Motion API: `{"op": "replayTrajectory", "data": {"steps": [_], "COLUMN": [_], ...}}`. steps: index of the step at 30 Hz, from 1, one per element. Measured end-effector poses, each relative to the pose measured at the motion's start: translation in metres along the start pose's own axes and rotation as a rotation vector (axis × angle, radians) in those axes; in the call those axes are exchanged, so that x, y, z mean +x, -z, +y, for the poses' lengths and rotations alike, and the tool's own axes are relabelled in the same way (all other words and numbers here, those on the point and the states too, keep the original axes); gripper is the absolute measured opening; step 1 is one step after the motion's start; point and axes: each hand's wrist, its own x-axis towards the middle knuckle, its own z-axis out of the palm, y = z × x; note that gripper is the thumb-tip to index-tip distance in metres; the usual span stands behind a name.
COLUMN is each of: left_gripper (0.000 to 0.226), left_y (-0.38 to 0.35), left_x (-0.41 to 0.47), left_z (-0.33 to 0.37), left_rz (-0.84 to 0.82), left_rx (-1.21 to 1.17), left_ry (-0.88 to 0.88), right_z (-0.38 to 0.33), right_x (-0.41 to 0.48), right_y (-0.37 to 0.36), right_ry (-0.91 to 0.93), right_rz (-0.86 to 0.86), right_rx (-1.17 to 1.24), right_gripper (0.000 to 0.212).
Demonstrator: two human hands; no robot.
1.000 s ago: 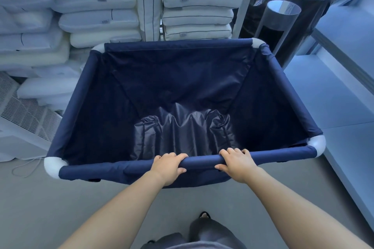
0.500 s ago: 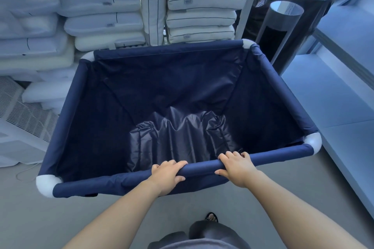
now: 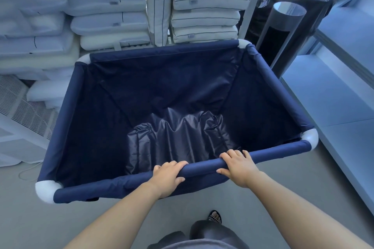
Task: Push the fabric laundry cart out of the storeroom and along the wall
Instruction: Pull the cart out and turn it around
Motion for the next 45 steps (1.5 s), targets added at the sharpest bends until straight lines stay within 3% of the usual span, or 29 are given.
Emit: {"op": "replayTrajectory", "data": {"steps": [9, 19, 36, 45], "left_gripper": [0.055, 0.058, 0.053, 0.047], "left_y": [-0.003, -0.002, -0.032, -0.027], "left_x": [-0.01, 0.002, 0.078, 0.109], "left_z": [-0.011, 0.024, 0.174, 0.23], "left_rz": [-0.001, -0.054, 0.066, 0.054], "left_rx": [0.042, 0.115, 0.093, 0.046], "left_ry": [-0.059, -0.09, 0.015, -0.024], "right_z": [-0.015, -0.004, 0.155, 0.227], "right_x": [-0.025, -0.053, -0.045, -0.048], "right_y": [0.001, 0.001, 0.012, 0.009], "right_ry": [-0.083, -0.103, 0.106, 0.084], "right_rz": [0.206, 0.189, 0.173, 0.302], "right_rx": [0.188, 0.291, 0.149, 0.135], "right_gripper": [0.051, 0.051, 0.045, 0.041]}}
